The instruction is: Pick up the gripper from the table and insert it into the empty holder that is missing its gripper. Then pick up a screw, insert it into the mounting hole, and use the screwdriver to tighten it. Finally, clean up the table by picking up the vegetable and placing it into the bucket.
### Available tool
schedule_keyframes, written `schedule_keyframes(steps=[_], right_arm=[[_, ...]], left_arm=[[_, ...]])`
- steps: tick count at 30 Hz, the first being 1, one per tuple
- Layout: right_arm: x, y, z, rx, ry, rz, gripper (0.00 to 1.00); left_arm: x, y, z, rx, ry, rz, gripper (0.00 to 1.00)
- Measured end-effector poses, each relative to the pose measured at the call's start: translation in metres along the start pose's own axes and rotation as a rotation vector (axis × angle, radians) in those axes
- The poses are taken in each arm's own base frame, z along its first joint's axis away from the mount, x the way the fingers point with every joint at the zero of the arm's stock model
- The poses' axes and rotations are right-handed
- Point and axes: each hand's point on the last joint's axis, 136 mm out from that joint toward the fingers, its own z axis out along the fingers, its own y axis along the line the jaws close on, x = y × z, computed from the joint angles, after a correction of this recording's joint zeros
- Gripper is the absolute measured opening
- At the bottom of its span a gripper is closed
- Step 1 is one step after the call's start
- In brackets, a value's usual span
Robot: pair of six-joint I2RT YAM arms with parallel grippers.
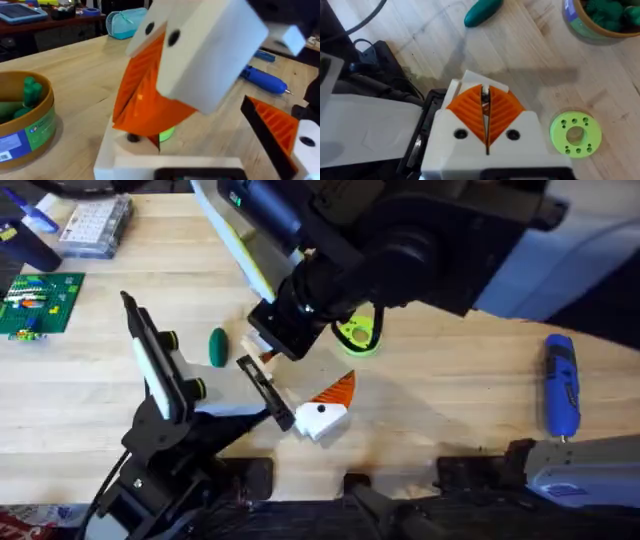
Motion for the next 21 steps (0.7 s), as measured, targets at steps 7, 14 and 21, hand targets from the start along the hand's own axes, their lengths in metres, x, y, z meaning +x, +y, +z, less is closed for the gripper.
schedule_keyframes(steps=[7,14,21], right_arm=[[0.0003,0.0015,0.0001,-0.009,0.002,0.01,0.006],[0.0013,0.0025,0.0,-0.015,0.006,0.011,0.006],[0.0012,0.0042,0.0014,-0.026,0.008,0.011,0.006]], left_arm=[[0.0,0.0,0.0,0.0,0.0,-0.003,0.99],[0.0,0.0001,0.0,0.0,0.0,-0.005,0.99],[0.0001,0.0002,0.0,-0.001,0.0,-0.011,0.99]])
